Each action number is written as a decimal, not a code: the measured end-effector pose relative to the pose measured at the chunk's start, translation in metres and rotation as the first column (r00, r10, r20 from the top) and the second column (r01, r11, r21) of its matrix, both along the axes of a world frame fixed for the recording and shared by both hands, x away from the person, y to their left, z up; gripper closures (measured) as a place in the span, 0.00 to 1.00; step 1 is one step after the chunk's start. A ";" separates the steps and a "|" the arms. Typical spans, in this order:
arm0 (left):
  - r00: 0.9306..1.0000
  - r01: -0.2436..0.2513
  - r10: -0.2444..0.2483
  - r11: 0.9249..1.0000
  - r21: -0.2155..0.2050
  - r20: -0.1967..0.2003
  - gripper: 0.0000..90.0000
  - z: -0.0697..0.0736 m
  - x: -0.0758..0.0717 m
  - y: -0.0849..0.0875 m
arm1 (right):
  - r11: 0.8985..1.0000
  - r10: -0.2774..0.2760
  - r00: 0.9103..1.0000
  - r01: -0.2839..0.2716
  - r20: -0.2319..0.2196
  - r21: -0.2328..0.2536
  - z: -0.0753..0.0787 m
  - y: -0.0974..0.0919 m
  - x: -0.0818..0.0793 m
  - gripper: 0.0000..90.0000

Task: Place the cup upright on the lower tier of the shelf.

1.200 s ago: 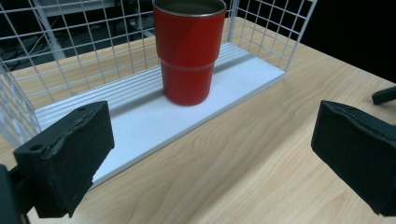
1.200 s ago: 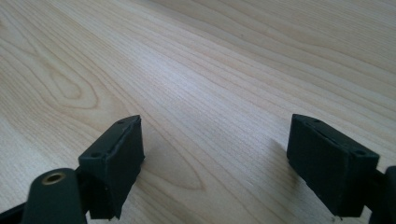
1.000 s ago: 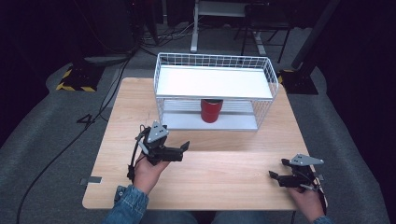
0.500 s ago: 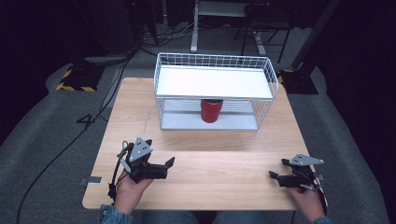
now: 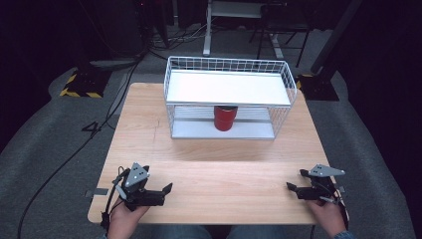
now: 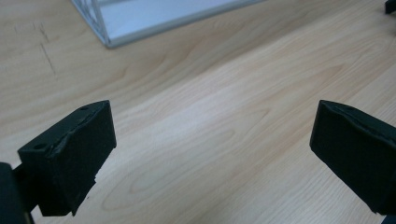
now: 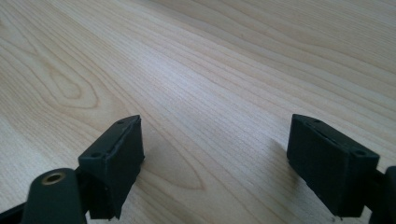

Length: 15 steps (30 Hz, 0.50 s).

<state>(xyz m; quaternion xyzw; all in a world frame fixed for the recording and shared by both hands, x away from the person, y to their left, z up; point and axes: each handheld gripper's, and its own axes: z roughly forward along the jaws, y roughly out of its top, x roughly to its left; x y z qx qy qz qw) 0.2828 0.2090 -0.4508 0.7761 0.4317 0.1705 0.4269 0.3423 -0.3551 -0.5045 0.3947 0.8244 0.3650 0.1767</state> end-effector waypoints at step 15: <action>0.983 0.028 -0.007 0.993 0.113 -0.181 0.01 -0.036 0.006 0.006 | 1.000 0.000 1.000 0.000 0.000 0.000 0.000 0.000 0.000 0.21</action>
